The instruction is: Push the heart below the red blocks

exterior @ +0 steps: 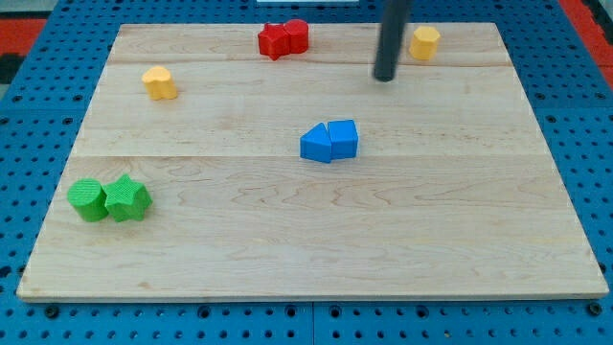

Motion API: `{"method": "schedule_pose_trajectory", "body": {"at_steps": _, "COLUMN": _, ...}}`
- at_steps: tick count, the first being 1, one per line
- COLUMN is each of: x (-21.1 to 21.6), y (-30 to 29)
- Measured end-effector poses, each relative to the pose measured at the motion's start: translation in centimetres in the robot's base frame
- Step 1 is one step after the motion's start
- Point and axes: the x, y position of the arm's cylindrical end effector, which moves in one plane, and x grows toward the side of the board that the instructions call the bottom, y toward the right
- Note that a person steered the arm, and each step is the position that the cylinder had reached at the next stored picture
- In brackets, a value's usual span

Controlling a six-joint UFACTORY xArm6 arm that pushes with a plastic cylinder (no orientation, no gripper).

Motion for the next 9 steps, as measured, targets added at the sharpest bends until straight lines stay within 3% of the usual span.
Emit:
{"method": "schedule_pose_trajectory", "body": {"at_steps": 2, "x": 2.7, "y": -25.3}}
{"method": "schedule_pose_trajectory", "body": {"at_steps": 3, "x": 6.7, "y": -28.8}}
{"method": "schedule_pose_trajectory", "body": {"at_steps": 4, "x": 6.9, "y": -33.6}}
{"method": "schedule_pose_trajectory", "body": {"at_steps": 5, "x": 3.5, "y": -35.8}}
{"method": "schedule_pose_trajectory", "body": {"at_steps": 8, "x": -0.9, "y": -32.7}}
{"method": "schedule_pose_trajectory", "body": {"at_steps": 9, "x": -1.0, "y": -27.7}}
